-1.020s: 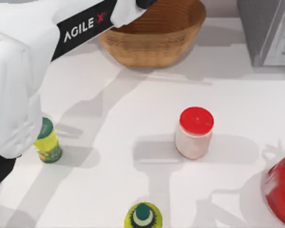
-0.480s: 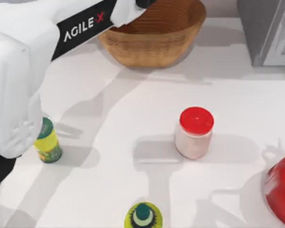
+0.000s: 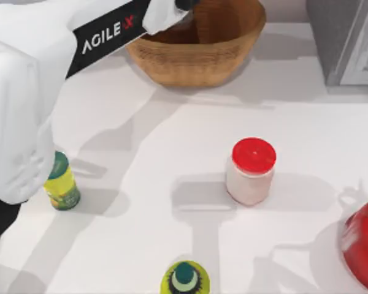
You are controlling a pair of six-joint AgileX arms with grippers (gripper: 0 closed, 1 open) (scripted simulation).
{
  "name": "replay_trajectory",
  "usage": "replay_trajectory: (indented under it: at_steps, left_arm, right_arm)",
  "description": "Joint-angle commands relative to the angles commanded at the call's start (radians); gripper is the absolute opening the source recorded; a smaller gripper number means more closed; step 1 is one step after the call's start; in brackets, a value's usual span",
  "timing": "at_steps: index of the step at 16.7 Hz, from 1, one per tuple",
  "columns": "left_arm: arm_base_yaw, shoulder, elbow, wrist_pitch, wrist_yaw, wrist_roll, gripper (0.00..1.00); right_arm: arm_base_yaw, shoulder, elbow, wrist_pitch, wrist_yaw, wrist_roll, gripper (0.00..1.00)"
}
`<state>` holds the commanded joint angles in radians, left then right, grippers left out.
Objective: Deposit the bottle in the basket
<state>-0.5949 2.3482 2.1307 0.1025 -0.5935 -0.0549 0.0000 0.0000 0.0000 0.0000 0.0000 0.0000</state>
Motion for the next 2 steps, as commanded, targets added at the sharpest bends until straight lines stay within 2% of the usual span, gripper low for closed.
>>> replay_trajectory:
  at_steps: [2]
  left_arm:
    - [0.0, 0.0, 0.0, 0.0, 0.0, 0.0, 1.0]
  right_arm:
    - [0.0, 0.0, 0.0, 0.0, 0.0, 0.0, 1.0]
